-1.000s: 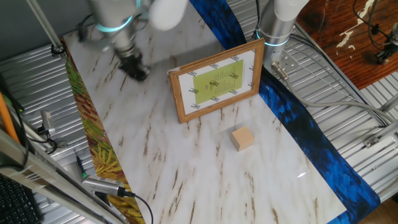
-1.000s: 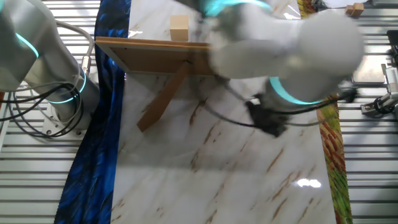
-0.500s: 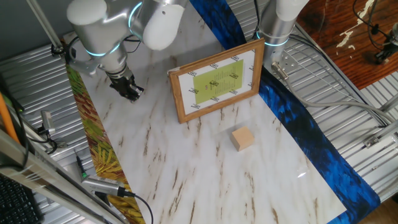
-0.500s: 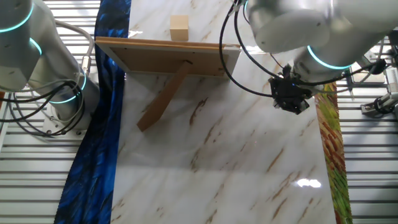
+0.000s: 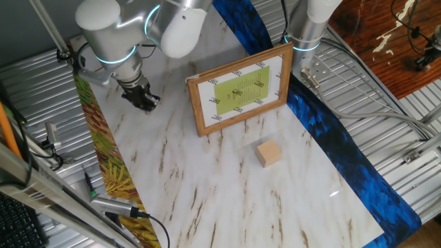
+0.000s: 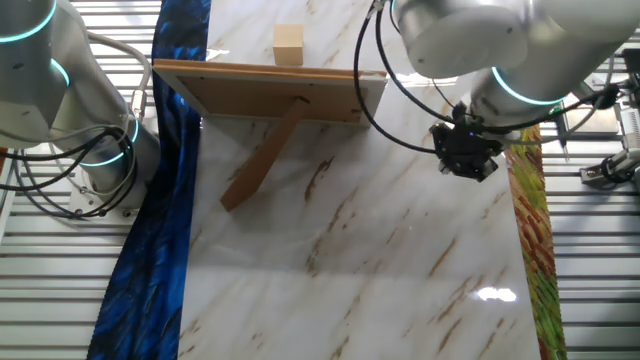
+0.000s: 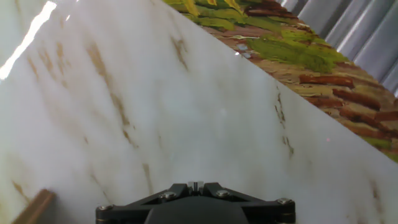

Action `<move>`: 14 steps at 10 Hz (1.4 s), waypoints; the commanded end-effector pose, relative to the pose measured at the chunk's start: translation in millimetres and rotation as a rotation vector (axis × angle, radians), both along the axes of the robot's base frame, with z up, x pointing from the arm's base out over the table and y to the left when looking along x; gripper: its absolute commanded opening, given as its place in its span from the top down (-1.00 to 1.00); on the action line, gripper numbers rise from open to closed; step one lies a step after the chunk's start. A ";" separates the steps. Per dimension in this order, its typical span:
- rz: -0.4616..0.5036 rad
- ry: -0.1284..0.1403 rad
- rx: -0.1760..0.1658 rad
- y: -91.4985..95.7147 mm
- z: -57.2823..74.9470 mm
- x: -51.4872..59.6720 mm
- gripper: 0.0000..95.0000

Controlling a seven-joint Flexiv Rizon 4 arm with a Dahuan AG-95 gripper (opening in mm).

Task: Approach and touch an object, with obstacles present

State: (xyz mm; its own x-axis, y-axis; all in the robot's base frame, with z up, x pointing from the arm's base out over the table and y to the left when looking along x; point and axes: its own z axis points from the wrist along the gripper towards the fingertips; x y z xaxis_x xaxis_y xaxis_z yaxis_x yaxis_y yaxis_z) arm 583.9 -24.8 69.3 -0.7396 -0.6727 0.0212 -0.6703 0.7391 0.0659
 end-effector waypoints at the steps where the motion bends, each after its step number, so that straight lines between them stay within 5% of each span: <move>1: 0.040 -0.004 0.021 11.5 -4.2 -1.0 1.00; 5: -0.131 -0.022 0.038 100.7 -13.7 7.1 1.00; 8: -0.108 -0.019 0.060 102.7 -11.9 10.4 1.00; 14: 0.048 0.006 0.026 102.7 -11.9 10.4 1.00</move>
